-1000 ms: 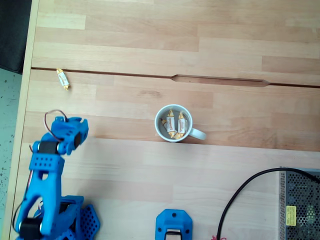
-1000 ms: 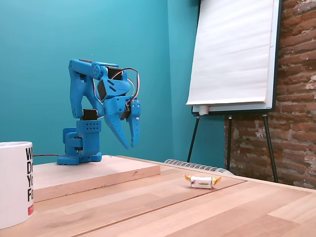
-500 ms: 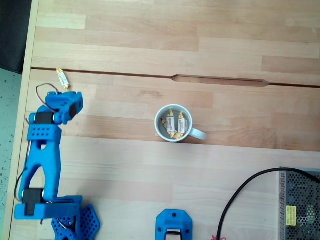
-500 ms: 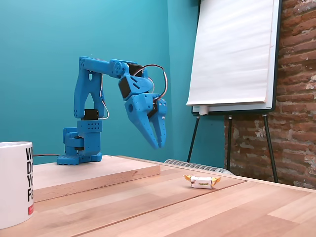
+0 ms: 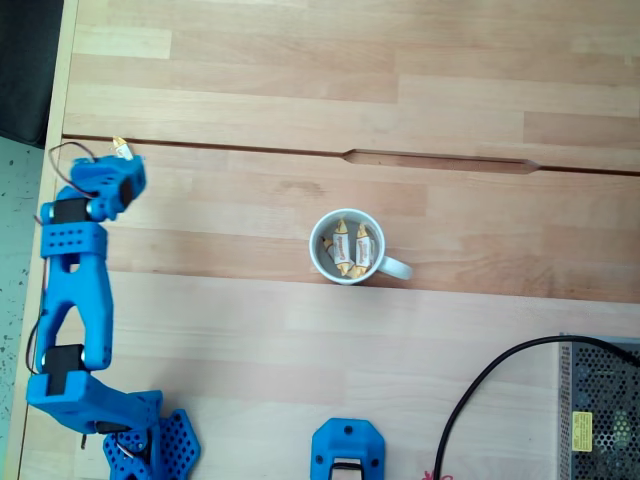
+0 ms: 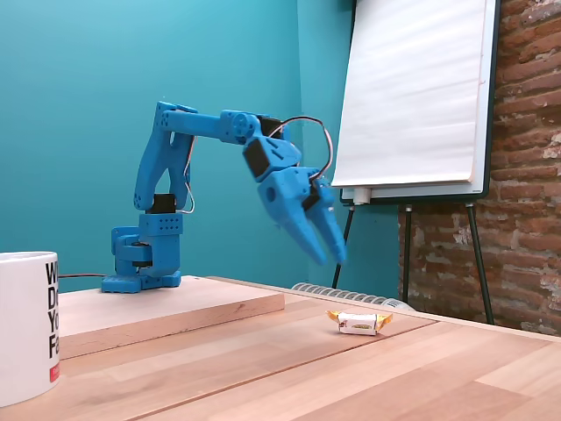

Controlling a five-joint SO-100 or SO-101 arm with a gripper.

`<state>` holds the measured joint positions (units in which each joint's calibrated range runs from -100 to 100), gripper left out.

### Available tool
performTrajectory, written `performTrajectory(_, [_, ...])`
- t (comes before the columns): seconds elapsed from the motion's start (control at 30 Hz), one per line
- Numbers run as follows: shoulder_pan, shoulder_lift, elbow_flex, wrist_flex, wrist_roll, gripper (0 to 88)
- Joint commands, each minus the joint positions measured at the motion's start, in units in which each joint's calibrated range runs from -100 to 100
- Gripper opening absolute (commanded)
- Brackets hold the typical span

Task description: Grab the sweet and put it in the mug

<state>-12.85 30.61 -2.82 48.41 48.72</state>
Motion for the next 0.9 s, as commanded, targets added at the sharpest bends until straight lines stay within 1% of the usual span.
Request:
performTrajectory(0.0, [-1.9, -0.5, -2.6, -0.6, -0.1, 25.3])
performTrajectory(0.1, [-2.9, -0.4, -1.5, -0.6, 0.0, 29.6])
performTrajectory(0.17, [-3.3, -0.3, -0.5, -0.7, 0.2, 30.1])
performTrajectory(0.47, [-2.8, 5.3, -3.2, -0.8, 0.4, 26.9])
performTrajectory(0.87, [-2.2, 6.9, -9.0, -0.8, 0.4, 26.6])
